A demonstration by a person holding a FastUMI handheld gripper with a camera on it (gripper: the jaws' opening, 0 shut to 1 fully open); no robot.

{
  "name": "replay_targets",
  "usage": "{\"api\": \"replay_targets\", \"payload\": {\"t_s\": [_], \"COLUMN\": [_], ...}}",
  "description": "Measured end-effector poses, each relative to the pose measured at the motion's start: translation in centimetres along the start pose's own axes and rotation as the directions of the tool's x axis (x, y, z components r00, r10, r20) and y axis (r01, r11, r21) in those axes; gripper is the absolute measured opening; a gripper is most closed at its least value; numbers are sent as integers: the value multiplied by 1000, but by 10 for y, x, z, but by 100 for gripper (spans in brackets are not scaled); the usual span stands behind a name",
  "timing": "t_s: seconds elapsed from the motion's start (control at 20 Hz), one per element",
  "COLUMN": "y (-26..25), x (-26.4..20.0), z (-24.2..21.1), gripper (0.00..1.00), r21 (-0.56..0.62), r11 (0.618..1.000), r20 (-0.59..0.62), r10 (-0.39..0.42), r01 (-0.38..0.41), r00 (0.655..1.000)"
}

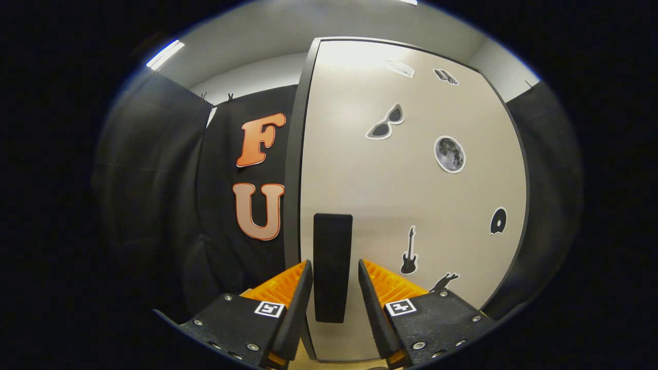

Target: Open the shoe cabinet door, grab the shoes and put them into the shoe cabinet, then close the shoe cabinet door.

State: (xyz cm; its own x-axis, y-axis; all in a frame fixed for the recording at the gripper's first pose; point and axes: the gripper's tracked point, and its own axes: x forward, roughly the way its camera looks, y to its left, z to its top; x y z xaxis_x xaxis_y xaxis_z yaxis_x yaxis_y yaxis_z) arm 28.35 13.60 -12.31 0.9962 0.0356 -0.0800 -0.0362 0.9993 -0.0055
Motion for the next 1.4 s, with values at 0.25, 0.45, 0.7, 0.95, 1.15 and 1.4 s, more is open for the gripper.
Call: {"api": "replay_targets", "payload": {"t_s": [0.25,0.45,0.7,0.95,1.15,1.4], "y": [1,2,3,-1,-10,-30], "x": [3,0,-5,-21,-44,-77], "z": [-2,-6,-7,-5,-4,-1], "gripper": [37,31,22,19,19,19], "r21": [-26,52,66,85,91,76], "r11": [998,997,998,996,996,995], "r20": [-12,-92,-118,-127,-138,-152], "r10": [-62,-57,-3,15,-2,-45], "r01": [62,62,11,-4,14,57], "r00": [998,994,993,992,990,987]}}
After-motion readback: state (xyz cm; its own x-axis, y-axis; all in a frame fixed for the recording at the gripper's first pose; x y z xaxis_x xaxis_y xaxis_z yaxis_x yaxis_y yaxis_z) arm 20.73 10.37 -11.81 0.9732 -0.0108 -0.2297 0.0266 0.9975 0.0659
